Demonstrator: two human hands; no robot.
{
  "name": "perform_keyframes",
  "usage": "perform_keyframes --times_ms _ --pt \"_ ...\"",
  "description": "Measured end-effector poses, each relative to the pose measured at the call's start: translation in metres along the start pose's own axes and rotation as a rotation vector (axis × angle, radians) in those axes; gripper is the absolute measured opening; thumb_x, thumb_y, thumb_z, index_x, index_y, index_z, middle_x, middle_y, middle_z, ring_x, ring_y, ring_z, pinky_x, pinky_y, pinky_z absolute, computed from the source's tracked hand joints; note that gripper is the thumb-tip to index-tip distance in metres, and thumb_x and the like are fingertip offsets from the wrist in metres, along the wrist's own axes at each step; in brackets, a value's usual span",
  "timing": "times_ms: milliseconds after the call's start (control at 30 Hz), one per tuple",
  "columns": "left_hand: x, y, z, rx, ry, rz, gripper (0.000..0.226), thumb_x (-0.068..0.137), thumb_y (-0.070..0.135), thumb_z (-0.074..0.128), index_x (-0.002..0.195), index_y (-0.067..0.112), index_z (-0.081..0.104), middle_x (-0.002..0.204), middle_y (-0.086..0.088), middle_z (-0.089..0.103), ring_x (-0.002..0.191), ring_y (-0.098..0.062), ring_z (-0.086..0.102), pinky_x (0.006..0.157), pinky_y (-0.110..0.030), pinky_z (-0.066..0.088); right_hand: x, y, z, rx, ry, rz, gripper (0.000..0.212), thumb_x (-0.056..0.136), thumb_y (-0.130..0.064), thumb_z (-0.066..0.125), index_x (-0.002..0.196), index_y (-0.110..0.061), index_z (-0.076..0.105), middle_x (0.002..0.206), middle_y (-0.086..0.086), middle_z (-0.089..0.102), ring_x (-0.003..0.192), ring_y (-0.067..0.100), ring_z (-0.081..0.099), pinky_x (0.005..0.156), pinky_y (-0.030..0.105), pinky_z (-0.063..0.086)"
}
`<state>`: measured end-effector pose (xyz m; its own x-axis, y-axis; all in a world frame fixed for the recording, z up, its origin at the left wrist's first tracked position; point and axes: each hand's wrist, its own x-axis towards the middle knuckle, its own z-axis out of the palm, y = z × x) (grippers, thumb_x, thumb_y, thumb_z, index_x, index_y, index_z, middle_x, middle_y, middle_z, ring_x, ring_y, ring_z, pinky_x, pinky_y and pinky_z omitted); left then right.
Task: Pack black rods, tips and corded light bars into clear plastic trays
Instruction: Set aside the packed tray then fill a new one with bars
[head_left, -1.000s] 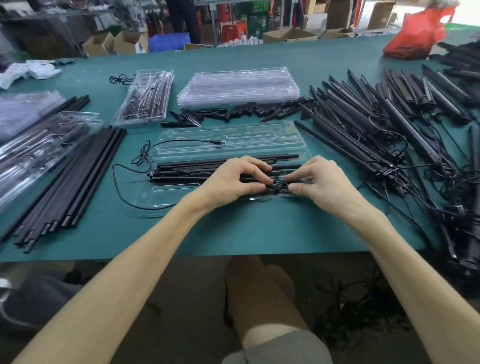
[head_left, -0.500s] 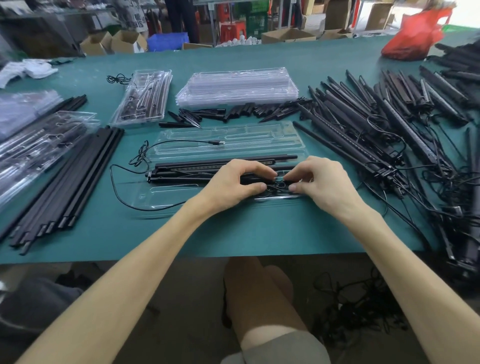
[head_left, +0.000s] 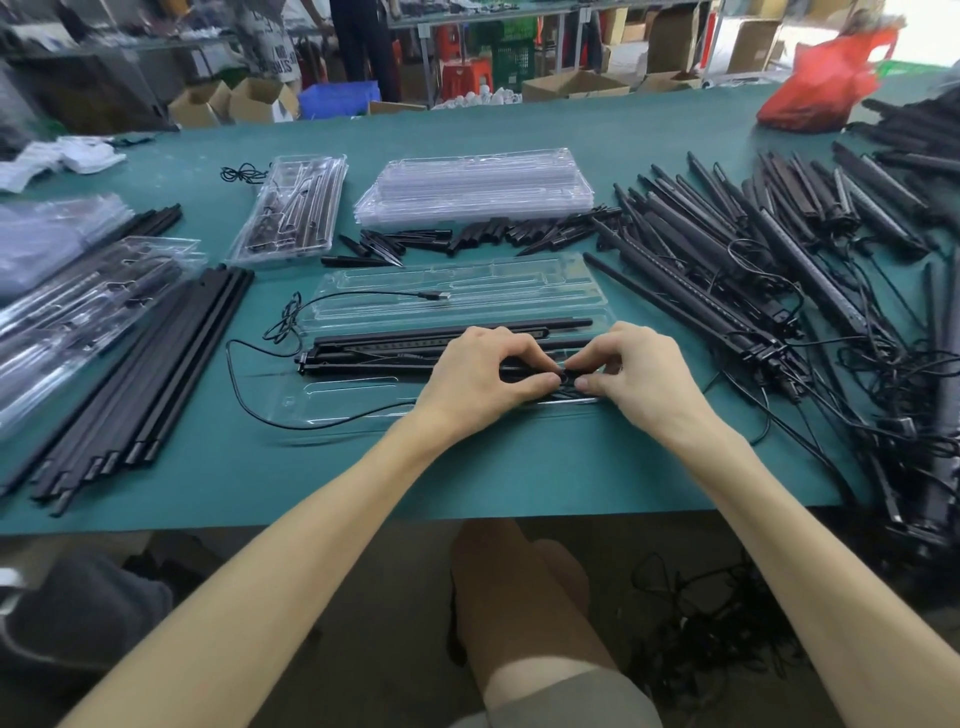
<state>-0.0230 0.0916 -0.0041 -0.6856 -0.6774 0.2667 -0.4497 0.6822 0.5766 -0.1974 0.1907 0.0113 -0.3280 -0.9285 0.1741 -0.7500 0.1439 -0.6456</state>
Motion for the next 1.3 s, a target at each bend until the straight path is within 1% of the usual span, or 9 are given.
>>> perform_keyframes --times_ms 233,367,500,667,800,967,1067,1233,1300 --pt "0.005 0.007 -0.001 0.007 -0.023 -0.031 0.014 0.084 0.044 0.076 0.096 0.038 0.073 0.097 0.017 0.071 0.109 -0.013 0.054 0.104 -0.040 0.037 0.004 0.005 -0.004 0.088 -0.064 0.075 0.022 0.077 -0.011 0.083 0.094 -0.025 0.079 0.082 -0.013 0.071 0.066 -0.011 0.057 0.059 0.001 0.038" --pt "0.007 0.008 0.001 0.063 -0.059 -0.017 0.032 0.090 0.046 0.068 0.121 0.052 0.063 0.097 0.017 0.064 0.107 -0.015 0.044 0.096 -0.034 0.034 0.016 0.003 -0.019 0.169 -0.192 0.140 0.028 0.077 -0.003 0.081 0.098 -0.021 0.077 0.081 -0.003 0.076 0.075 0.009 0.069 0.071 0.016 0.052" --pt "0.010 0.006 0.005 0.174 -0.106 0.039 0.031 0.096 0.050 0.057 0.126 0.057 0.059 0.090 0.015 0.041 0.099 -0.013 0.036 0.090 -0.033 0.028 0.030 0.001 -0.031 0.293 -0.189 0.184 0.016 0.084 0.007 0.069 0.098 -0.001 0.073 0.075 0.010 0.075 0.059 0.013 0.065 0.057 0.019 0.052" --pt "0.005 0.004 0.008 0.167 -0.088 0.058 0.029 0.098 0.051 0.053 0.126 0.058 0.060 0.090 0.017 0.039 0.102 -0.011 0.035 0.097 -0.033 0.026 0.056 -0.010 -0.021 0.145 0.063 0.137 0.017 0.088 -0.007 0.064 0.098 -0.014 0.075 0.085 0.001 0.074 0.068 0.011 0.062 0.071 0.024 0.050" --pt "0.005 0.008 0.007 0.178 -0.091 0.054 0.029 0.099 0.050 0.052 0.126 0.057 0.060 0.098 0.010 0.045 0.108 -0.014 0.038 0.104 -0.034 0.025 0.079 -0.042 0.012 0.054 -0.006 -0.030 0.020 0.091 -0.014 0.065 0.110 -0.012 0.073 0.099 -0.001 0.072 0.089 0.009 0.061 0.069 0.005 0.039" --pt "0.003 0.010 0.008 0.228 -0.057 0.018 0.029 0.097 0.041 0.056 0.119 0.027 0.069 0.131 -0.005 0.059 0.126 -0.028 0.041 0.110 -0.037 0.024 0.114 -0.088 0.068 -0.028 -0.174 -0.088 0.027 0.094 -0.012 0.061 0.117 -0.001 0.069 0.111 0.013 0.071 0.105 0.027 0.065 0.089 0.029 0.050" --pt "0.002 0.009 0.007 0.282 -0.066 0.006 0.038 0.097 0.040 0.055 0.120 0.012 0.064 0.128 -0.008 0.061 0.125 -0.029 0.044 0.109 -0.036 0.025 0.135 -0.109 0.090 -0.111 -0.203 -0.031 0.023 0.090 -0.003 0.053 0.107 0.004 0.067 0.103 0.021 0.070 0.100 0.038 0.065 0.087 0.045 0.056" --pt "-0.003 0.012 0.002 0.119 -0.023 0.040 0.017 0.089 0.028 0.056 0.102 0.017 0.054 0.108 -0.009 0.065 0.108 -0.030 0.051 0.102 -0.044 0.037 0.152 -0.129 0.109 -0.287 -0.273 -0.092 0.035 0.089 -0.025 0.073 0.112 -0.005 0.057 0.116 0.018 0.057 0.108 0.037 0.058 0.090 0.042 0.051" --pt "-0.002 0.011 0.003 0.195 -0.073 0.029 0.023 0.090 0.026 0.054 0.108 0.013 0.058 0.112 -0.013 0.065 0.114 -0.036 0.053 0.102 -0.046 0.037 0.154 -0.130 0.111 -0.303 -0.275 -0.100 0.034 0.087 -0.024 0.076 0.112 -0.007 0.061 0.118 0.015 0.061 0.106 0.035 0.062 0.092 0.043 0.053"
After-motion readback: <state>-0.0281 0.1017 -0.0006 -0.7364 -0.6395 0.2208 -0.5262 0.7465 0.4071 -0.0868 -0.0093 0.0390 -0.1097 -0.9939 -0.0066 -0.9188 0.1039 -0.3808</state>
